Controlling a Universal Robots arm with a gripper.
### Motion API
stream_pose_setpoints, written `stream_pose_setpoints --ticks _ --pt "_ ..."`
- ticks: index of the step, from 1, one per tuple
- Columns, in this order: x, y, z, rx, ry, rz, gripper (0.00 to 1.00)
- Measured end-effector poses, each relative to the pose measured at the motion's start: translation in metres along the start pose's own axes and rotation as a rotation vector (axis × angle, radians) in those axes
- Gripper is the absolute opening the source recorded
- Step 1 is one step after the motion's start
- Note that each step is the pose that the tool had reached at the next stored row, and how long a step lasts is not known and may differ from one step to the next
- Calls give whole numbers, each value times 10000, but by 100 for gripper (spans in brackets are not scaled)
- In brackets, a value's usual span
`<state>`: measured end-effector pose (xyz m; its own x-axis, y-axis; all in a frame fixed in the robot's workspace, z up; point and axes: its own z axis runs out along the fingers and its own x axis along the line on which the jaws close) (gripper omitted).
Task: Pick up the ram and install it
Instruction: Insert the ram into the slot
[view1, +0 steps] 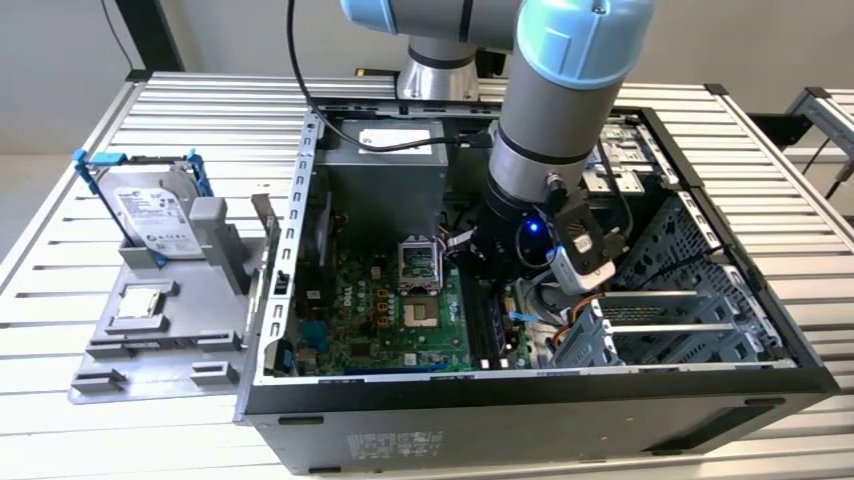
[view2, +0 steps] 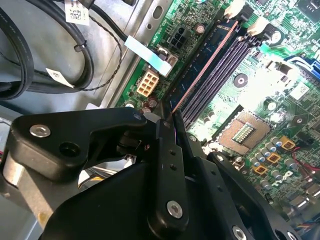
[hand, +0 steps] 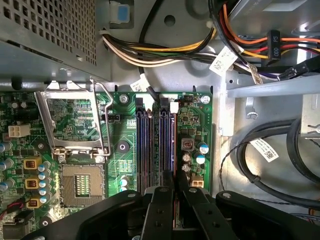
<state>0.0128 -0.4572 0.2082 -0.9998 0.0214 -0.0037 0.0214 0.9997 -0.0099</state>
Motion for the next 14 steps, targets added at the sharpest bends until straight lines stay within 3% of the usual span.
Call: stream_pose_setpoints --ticks 14 --pt "1 -1 4 10 16 -1 0"
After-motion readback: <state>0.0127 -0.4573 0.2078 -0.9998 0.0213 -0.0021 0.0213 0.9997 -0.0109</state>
